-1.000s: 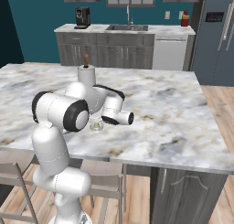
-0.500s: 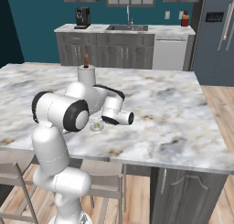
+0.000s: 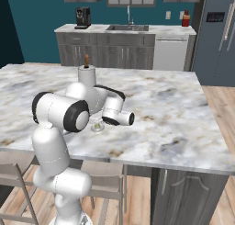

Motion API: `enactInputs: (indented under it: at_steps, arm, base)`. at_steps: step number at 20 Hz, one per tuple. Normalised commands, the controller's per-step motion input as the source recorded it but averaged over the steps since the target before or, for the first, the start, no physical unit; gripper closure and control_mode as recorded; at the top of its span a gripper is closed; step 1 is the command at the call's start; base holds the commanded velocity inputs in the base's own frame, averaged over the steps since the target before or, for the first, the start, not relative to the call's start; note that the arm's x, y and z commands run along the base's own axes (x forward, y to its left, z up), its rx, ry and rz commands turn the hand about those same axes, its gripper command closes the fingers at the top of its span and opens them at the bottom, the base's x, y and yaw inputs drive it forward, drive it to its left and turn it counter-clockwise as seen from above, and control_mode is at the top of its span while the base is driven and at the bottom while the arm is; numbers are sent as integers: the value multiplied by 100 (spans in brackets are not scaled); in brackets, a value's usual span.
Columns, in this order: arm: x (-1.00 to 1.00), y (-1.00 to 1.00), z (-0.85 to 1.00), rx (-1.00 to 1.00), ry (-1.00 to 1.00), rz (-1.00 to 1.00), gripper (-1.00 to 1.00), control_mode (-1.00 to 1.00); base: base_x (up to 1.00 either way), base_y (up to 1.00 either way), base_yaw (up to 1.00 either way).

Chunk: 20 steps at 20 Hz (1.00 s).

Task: Get the candle and the liquor from the cabinet and move them to the dining counter.

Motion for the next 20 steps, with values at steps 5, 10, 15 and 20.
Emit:
enactInputs:
  at_steps: [5,10,15,20]
  arm:
    - [-2,-4,0,0,0,0,-100,-100]
    - [-9,-21,0,0,0,-2,-100,-100]
    - [-13,-32,3,0,0,0,-100,-100]
    - [-1,-13,24,0,0,-3,-100,-100]
  base:
    - [0,0,0]
    - [0,0,0]
    - [0,0,0]
    - [0,0,0]
